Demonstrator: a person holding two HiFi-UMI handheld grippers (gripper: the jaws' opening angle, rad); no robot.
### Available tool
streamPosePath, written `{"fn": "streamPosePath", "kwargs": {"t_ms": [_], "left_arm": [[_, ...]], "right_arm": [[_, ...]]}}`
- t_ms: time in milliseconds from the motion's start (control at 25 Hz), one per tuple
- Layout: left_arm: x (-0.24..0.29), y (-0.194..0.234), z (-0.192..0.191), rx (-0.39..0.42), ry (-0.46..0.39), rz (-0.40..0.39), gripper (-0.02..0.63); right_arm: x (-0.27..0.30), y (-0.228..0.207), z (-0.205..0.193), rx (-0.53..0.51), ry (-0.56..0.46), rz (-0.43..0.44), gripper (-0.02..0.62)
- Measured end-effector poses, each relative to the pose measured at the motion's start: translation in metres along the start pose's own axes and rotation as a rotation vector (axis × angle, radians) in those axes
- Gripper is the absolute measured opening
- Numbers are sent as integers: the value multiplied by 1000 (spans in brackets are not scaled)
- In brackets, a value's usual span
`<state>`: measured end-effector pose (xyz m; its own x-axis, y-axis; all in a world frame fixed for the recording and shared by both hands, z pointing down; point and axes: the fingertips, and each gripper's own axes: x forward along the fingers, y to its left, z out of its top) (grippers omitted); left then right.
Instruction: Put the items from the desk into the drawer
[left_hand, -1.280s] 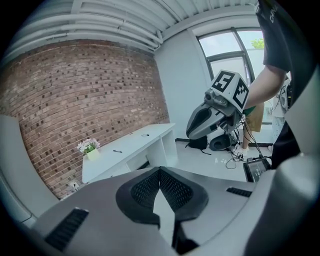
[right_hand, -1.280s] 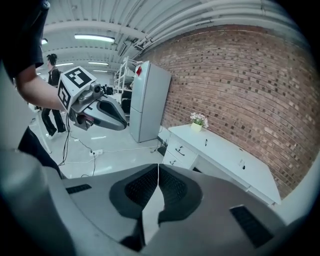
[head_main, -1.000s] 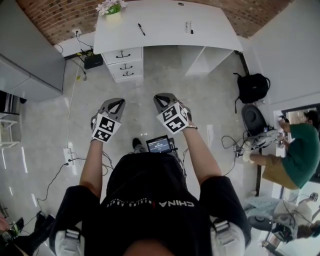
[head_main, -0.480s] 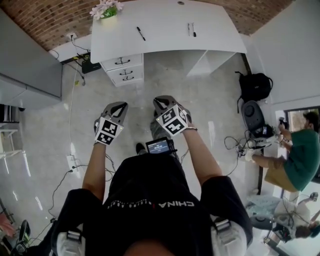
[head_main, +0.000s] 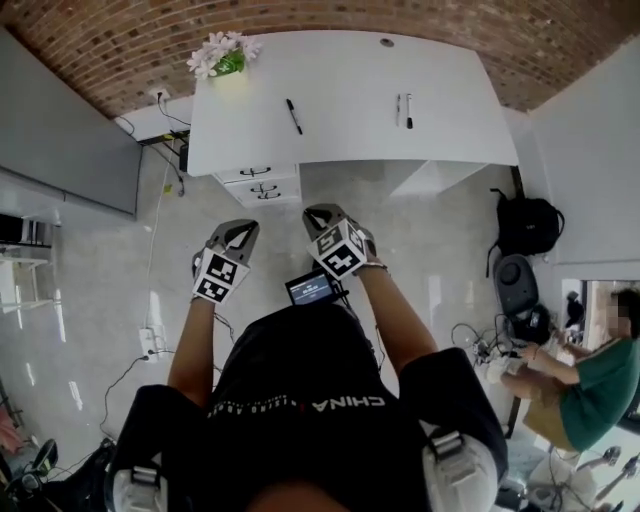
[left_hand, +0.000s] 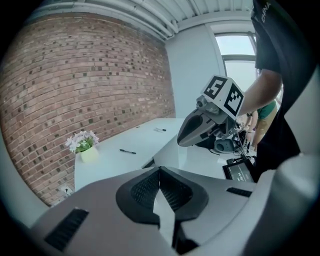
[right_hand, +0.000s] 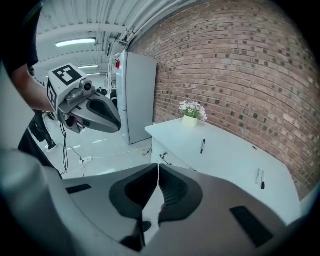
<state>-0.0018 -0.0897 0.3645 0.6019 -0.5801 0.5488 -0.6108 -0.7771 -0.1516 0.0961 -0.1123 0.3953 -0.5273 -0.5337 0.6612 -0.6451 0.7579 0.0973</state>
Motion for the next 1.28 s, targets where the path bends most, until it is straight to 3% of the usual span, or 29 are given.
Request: {"fn": "streamPosePath", "kwargs": {"t_ms": [200, 520, 760, 1280], "left_arm": [[41, 44, 26, -24, 22, 46, 12], [84, 74, 46, -46, 34, 73, 12], [94, 93, 44, -58, 19, 20, 12], [84, 140, 42, -15, -20, -56, 12]], "right_arm": [[27, -58, 26, 18, -17, 32, 15], [57, -113, 33, 40, -8, 70, 15], [79, -114, 47, 73, 7, 78, 15], [101, -102, 91, 129, 5, -11, 15]]}}
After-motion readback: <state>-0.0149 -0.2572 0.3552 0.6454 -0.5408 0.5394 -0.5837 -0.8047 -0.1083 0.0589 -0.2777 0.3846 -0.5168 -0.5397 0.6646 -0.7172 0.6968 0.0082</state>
